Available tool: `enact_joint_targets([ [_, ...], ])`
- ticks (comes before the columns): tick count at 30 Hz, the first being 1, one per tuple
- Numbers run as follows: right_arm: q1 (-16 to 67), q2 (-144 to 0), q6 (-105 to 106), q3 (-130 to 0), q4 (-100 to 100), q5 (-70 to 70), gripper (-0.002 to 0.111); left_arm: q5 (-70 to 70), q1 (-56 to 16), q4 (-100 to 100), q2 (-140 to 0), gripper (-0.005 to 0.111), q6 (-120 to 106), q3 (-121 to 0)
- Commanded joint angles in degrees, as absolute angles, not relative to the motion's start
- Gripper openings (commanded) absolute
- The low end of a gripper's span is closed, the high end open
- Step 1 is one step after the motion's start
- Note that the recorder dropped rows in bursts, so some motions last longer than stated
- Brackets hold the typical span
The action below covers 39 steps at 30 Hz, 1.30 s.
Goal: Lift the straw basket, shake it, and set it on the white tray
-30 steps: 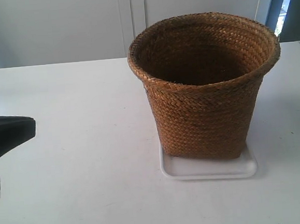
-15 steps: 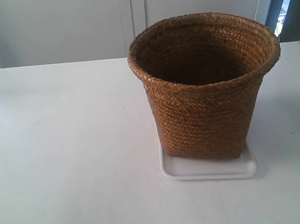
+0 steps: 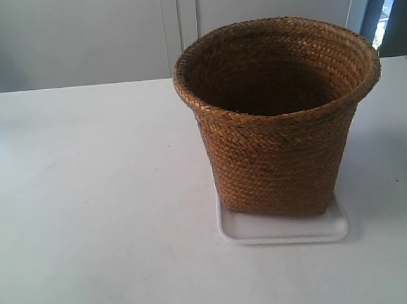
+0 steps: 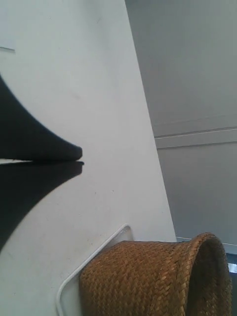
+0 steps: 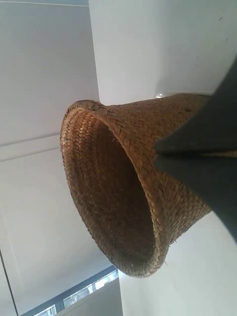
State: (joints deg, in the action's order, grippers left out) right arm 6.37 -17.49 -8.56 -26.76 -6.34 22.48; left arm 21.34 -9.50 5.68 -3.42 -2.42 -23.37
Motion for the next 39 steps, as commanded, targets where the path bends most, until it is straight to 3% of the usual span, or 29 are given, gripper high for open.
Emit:
enact_joint_targets([
  [1, 6.3, -17.2, -8.8, -26.4, -6.2, 22.7, 0.000, 20.3, -9.3, 5.7, 0.0, 0.000, -4.9, -21.0],
  [11, 6.3, -17.2, -8.8, -26.4, -6.2, 22.7, 0.000, 8.2, -9.3, 4.6, 0.0, 0.000, -7.0, -14.2],
  [19, 6.3, -17.2, -8.8, -26.4, -6.2, 22.7, 0.000, 8.5, -9.3, 4.6, 0.0, 0.000, -13.5, -6.9],
  [29, 6.3, -17.2, -8.8, -26.4, -6.2, 22.7, 0.000, 12.3, -9.3, 7.3, 0.0, 0.000, 4.1, -0.8],
  [39, 6.3, -17.2, -8.8, -26.4, -6.2, 22.7, 0.000, 12.8, -9.3, 7.2, 0.0, 0.000, 4.2, -0.7],
])
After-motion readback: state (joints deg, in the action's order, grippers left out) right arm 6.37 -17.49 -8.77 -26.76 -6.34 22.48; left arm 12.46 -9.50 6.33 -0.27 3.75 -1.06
